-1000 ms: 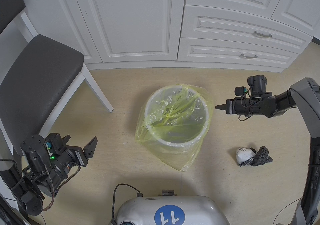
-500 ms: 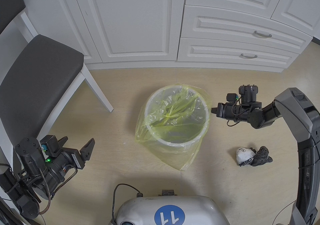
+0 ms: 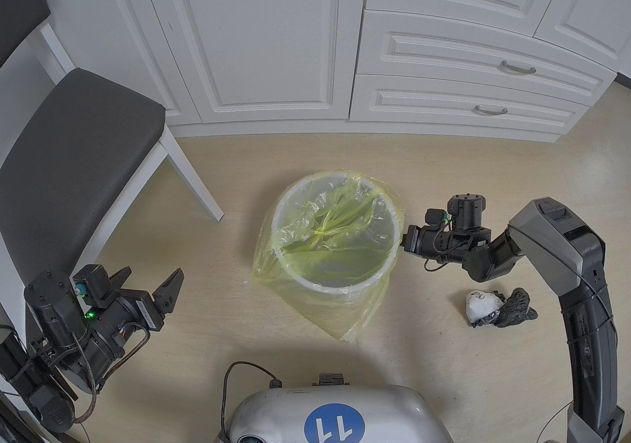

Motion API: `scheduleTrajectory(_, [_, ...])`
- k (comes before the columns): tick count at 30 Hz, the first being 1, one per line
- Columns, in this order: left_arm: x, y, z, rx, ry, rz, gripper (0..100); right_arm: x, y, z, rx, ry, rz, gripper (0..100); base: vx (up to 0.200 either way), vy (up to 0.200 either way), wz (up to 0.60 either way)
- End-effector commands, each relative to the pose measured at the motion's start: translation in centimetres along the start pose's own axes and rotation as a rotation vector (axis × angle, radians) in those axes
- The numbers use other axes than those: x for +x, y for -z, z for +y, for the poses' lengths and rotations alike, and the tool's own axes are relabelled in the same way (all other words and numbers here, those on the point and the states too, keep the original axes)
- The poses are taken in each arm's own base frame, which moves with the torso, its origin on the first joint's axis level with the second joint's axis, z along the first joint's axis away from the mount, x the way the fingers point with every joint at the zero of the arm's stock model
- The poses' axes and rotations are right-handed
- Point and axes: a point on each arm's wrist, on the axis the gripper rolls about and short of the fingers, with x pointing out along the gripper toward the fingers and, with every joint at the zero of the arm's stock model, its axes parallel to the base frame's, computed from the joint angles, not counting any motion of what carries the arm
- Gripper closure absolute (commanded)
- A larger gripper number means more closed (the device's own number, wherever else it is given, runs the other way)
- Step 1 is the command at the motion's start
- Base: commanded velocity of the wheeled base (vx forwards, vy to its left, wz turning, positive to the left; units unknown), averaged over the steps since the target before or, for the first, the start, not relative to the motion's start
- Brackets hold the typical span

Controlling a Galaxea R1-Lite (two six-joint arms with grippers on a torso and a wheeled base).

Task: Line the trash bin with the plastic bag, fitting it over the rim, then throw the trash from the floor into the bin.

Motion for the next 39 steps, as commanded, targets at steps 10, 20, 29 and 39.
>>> scheduleTrajectory(10, [-0.5,0.2,-0.3,-0.004,0.02,0.011,0,-1.2,-1.0,-0.6,-0.004,0.021,-0.023,100,0.0,0.0,0.0])
scheduleTrajectory(20, [-0.5,-0.2,-0.4,-0.019,0.027,-0.012,0,-6.7,-7.2,0.7,-0.013,0.07,-0.123,100,0.0,0.0,0.0])
scheduleTrajectory(29, [-0.5,-0.2,-0.6,-0.019,0.038,-0.011,0,-5.7,-7.3,1.8,-0.008,0.044,-0.131,100,0.0,0.0,0.0])
scheduleTrajectory(39, [-0.8,-0.3,-0.6,-0.022,0.038,-0.02,0,-1.8,-3.6,1.3,0.017,-0.001,-0.083,100,0.0,0.0,0.0])
